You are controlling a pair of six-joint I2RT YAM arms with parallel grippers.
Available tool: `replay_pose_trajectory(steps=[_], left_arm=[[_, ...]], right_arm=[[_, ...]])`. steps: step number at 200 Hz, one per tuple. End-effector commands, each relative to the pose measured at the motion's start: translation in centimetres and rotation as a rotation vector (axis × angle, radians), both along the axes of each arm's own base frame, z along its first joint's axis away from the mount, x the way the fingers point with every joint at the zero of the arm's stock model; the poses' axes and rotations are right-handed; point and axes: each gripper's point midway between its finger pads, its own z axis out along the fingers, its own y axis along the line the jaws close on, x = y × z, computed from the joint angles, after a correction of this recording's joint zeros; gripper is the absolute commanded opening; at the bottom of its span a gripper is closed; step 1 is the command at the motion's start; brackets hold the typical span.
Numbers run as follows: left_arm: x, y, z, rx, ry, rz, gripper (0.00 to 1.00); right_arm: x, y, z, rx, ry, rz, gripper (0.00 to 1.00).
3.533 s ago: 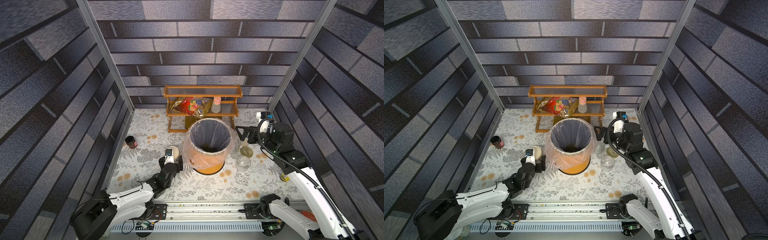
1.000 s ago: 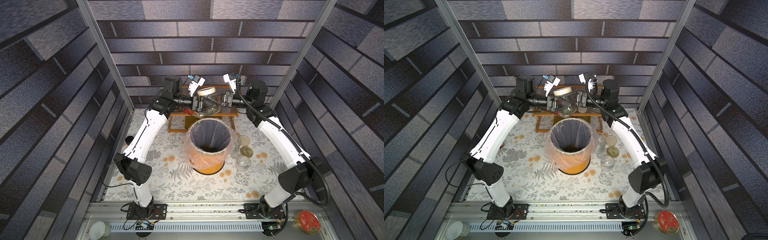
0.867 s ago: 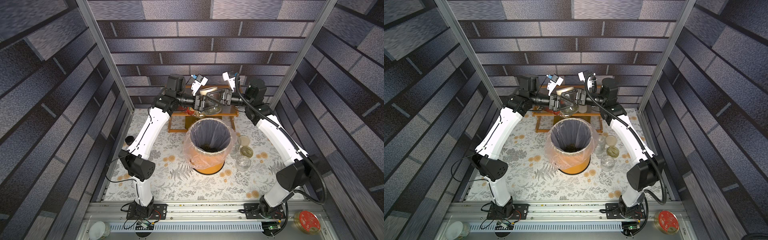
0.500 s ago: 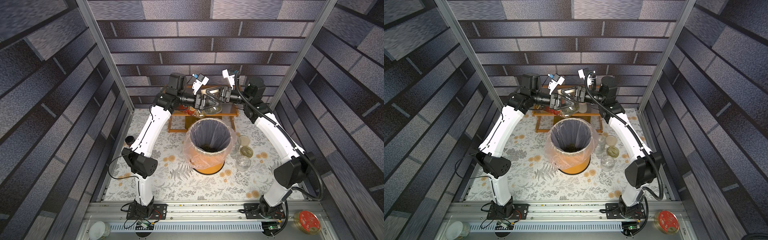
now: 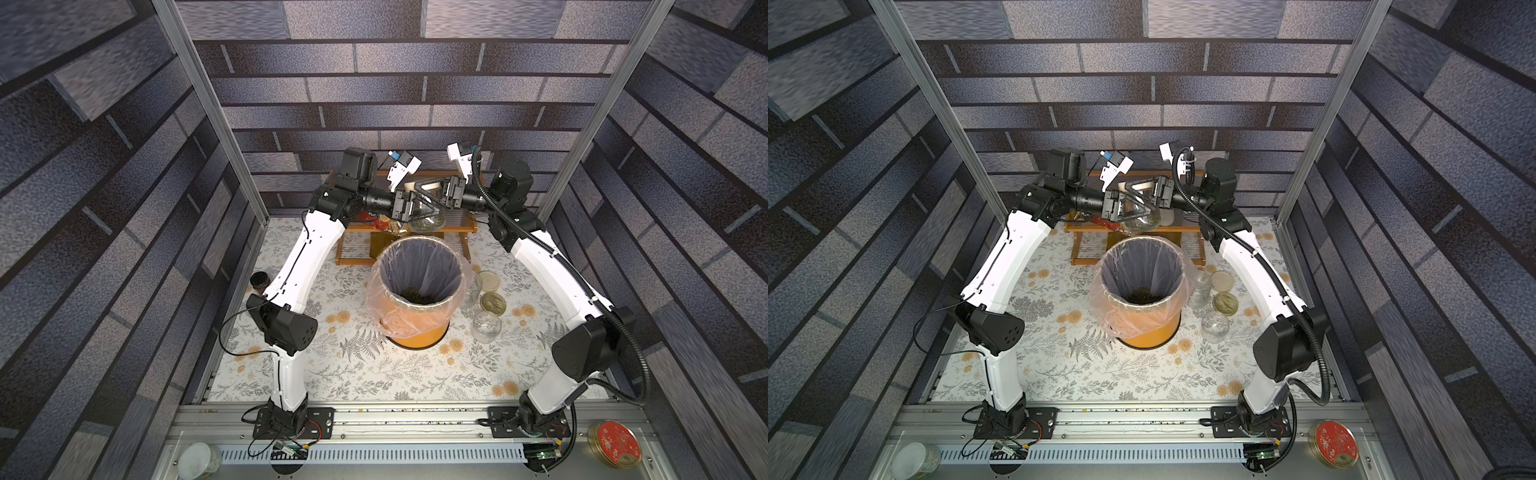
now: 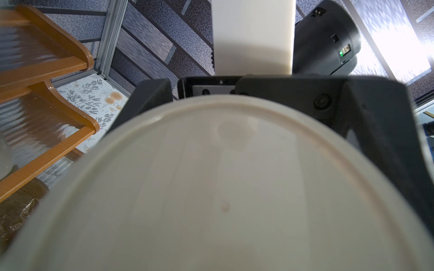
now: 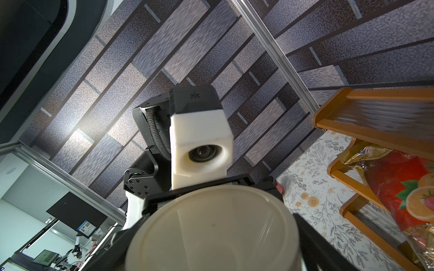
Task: Empty moldy tea leaves from jars
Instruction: Pick up the jar from the center of the board.
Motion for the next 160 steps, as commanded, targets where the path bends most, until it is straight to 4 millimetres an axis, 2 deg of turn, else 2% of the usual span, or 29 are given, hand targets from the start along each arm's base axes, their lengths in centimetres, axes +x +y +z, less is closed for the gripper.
replay_pose_trajectory(steps=[1,10,28,51,103,141,160], left_arm=[[-0.7,-1.1,2.1,-0.038,-0.156,-0.017,0.85],[-0.7,-1.1,2.0,-0.036,-0.156,-0.015,0.92],[-0.7,-1.1,1.9,-0.038,-0.168,0.003,1.00],[-0.9,-0.9,2.1,-0.066,-0.190,0.028,1.00],[-0.7,-0.1,1.3,-0.135,-0.180,0.138,1.00],[-0.3,-1.1,-0.8,-0.205,-0.124,0.275,1.00],[-0.5,-1.6,-1.3,-0.216,-0.118,0.315,1.00]], right_arm=[[-1.4,-0.3,1.0,0.008,-0.007,-0.030,0.36],[-1.4,-0.6,0.8,0.001,-0.007,-0.055,0.32],[-1.5,-1.1,0.9,0.001,-0.011,-0.100,0.25],[-1.5,-1.6,1.1,0.004,-0.015,-0.146,0.20],[-1.4,-2.8,1.2,0.011,-0.026,-0.235,0.17],[-2.3,-3.3,0.8,0.015,-0.046,-0.251,0.15],[-2.8,-3.7,0.6,0.022,-0.047,-0.267,0.15]])
